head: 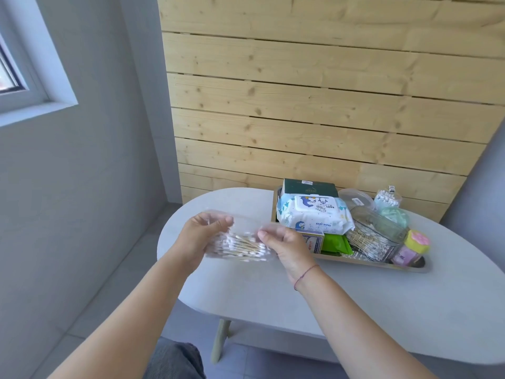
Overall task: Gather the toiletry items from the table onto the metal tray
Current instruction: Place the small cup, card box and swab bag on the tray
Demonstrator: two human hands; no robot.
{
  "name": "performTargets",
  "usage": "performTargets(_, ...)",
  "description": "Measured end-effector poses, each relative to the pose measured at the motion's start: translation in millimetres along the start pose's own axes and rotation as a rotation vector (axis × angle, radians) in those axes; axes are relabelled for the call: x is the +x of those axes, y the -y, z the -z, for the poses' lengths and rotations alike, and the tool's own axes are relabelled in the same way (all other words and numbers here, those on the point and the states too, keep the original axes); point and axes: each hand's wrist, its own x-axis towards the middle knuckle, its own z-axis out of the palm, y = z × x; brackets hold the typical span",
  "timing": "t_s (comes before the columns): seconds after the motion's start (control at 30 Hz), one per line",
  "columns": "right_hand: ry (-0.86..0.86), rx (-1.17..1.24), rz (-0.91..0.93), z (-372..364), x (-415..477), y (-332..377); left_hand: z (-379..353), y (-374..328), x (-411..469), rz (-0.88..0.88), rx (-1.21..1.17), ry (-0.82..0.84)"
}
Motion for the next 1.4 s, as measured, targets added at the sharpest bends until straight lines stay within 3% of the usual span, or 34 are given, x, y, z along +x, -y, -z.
performTargets(0.17, -0.043, 0.05, 0.0, 4, 5, -9, -4, 15, -6, 0.168, 0.068, 0.109)
performTargets(0.3, 0.01, -0.05, -0.058, 6, 0, -21, -7, 30, -13, 0.151, 0.098, 0.065)
performTargets(0.47, -0.071, -0.003, -0.117, 10, -7, -28, -9, 35, -18, 0.176, 0.168, -0.04)
performTargets(0.57, -0.163, 0.165, -0.108, 10, -6, -23, -10, 30, -20, 0.362, 0.072, -0.089)
performTargets(0.7, -0.208, 0.164, 0.022, 11, -8, -14, -18, 19, -27, 0.581, -0.081, 0.067)
performTargets(0.8, -0.153, 0.149, 0.042, 12, -16, -8, -29, 19, -28, 0.479, -0.205, 0.093)
performTargets(0.87, -0.122, 0.16, 0.001, 16, -20, -5, -36, 22, -27, 0.334, -0.252, 0.026)
performTargets(0.97, -0.126, 0.267, -0.249, 32, -26, -1, -49, 25, -27, 0.151, -0.264, -0.019)
performTargets(1.03, -0.11, 0.335, -0.383, 50, -31, 2, -60, 24, -26, 0.081, -0.271, 0.025)
performTargets(1.13, -0.029, 0.318, -0.405, 85, -40, 13, -80, 18, -26, 0.061, -0.277, 0.163)
performTargets(1.2, 0.012, 0.218, -0.348, 109, -46, 25, -94, 12, -24, 0.088, -0.15, 0.269)
performTargets(1.27, 0.021, 0.03, -0.228, 134, -50, 37, -114, 6, -21, 0.081, 0.148, 0.344)
performTargets(1.4, -0.072, -0.461, 0.056, 173, -52, 61, -166, 0, -6, -0.084, 0.704, 0.4)
